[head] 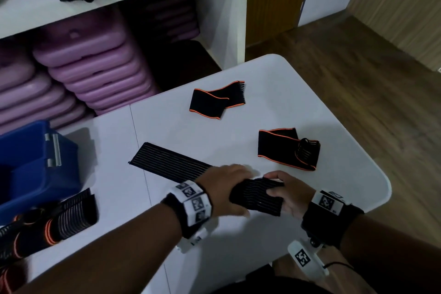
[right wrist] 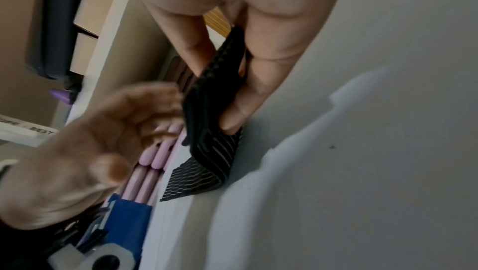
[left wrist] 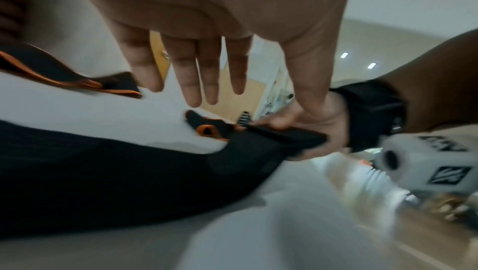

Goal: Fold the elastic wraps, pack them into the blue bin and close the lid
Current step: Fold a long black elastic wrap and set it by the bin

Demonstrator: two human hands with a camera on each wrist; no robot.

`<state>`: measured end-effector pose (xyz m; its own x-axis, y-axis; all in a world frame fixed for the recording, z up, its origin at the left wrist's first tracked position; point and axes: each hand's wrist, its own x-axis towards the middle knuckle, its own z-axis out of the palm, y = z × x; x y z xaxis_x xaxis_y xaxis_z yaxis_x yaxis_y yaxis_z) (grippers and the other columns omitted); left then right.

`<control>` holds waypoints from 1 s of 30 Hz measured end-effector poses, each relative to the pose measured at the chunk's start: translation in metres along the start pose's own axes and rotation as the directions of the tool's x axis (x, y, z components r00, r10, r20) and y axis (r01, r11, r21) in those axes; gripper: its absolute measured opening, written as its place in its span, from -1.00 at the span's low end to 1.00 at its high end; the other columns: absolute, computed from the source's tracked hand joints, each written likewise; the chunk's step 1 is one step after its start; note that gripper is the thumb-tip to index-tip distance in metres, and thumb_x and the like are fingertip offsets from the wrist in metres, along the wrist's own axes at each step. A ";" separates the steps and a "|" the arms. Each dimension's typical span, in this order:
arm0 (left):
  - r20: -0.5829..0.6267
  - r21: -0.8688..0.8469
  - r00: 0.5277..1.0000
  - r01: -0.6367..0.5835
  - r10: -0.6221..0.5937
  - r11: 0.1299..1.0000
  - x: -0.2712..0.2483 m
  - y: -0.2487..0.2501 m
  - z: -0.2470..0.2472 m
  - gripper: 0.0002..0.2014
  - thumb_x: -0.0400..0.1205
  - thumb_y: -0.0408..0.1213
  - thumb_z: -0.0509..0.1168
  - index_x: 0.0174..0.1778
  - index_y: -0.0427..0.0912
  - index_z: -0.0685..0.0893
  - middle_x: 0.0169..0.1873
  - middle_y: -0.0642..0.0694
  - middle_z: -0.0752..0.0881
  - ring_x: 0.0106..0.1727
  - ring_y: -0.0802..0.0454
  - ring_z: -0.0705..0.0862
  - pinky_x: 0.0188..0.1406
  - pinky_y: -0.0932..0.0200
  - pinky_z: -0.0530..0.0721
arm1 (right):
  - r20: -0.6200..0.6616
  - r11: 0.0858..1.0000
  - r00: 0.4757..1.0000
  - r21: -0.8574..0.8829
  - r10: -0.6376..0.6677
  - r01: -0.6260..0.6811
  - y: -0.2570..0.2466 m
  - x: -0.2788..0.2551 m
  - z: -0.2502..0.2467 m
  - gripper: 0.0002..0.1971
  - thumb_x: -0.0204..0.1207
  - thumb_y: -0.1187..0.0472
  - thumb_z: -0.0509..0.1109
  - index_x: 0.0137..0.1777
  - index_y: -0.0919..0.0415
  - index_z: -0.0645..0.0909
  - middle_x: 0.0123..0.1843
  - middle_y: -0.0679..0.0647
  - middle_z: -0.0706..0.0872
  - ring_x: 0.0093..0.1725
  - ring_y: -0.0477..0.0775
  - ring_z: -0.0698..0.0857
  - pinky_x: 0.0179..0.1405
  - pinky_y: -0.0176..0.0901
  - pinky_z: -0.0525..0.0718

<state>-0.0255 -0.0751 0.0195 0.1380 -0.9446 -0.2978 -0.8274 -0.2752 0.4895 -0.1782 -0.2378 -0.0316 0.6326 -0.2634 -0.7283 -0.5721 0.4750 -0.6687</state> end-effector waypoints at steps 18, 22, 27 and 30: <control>-0.237 -0.488 0.885 0.248 -0.400 0.837 0.012 0.011 -0.009 -0.79 0.70 -0.28 0.13 0.01 0.16 0.58 -0.38 0.11 0.67 -0.44 0.26 0.58 -0.36 0.25 0.50 | 0.014 0.963 0.996 -0.251 -0.093 0.094 -0.026 -0.017 -0.009 -0.58 0.45 0.48 0.21 0.17 0.03 0.61 -0.24 0.36 0.66 -0.37 0.07 0.66 -0.51 -0.03 0.56; -0.221 -0.499 0.916 0.189 -0.335 0.846 0.005 0.016 -0.026 -0.74 0.69 -0.34 0.12 0.01 0.15 0.58 -0.36 0.04 0.69 -0.43 0.19 0.58 -0.34 0.13 0.59 | -0.026 0.841 0.988 -0.527 -0.155 0.118 -0.039 -0.013 -0.010 -0.60 0.50 0.46 0.25 0.19 -0.03 0.54 -0.38 0.04 0.53 -0.56 -0.10 0.48 -0.62 -0.33 0.38; -0.114 -0.441 0.977 0.113 -0.181 0.890 0.006 0.040 -0.026 -0.61 0.61 -0.19 0.39 0.27 0.33 0.54 -0.17 0.12 0.74 -0.26 0.22 0.70 -0.16 0.24 0.70 | 0.014 0.921 0.979 -0.335 -0.206 0.198 -0.057 -0.011 0.011 -0.61 0.23 0.31 0.28 0.05 -0.03 0.66 -0.01 0.29 0.74 0.00 0.30 0.74 -0.03 0.09 0.70; -0.107 -0.574 0.966 0.134 -0.237 0.807 0.008 0.041 -0.028 -0.48 0.47 -0.21 0.53 0.22 0.40 0.54 -0.17 0.15 0.71 -0.13 0.14 0.75 0.01 0.03 0.76 | 0.060 0.947 0.975 -0.230 -0.216 0.224 -0.064 -0.015 0.015 -0.70 0.39 0.43 0.25 0.07 0.22 0.66 -0.02 0.34 0.74 -0.04 0.27 0.75 -0.10 0.02 0.69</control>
<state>-0.0435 -0.0988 0.0599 0.3872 -0.8662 -0.3159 -0.3368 -0.4518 0.8261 -0.1432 -0.2515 0.0250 0.7710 -0.3091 -0.5568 -0.5204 0.1981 -0.8306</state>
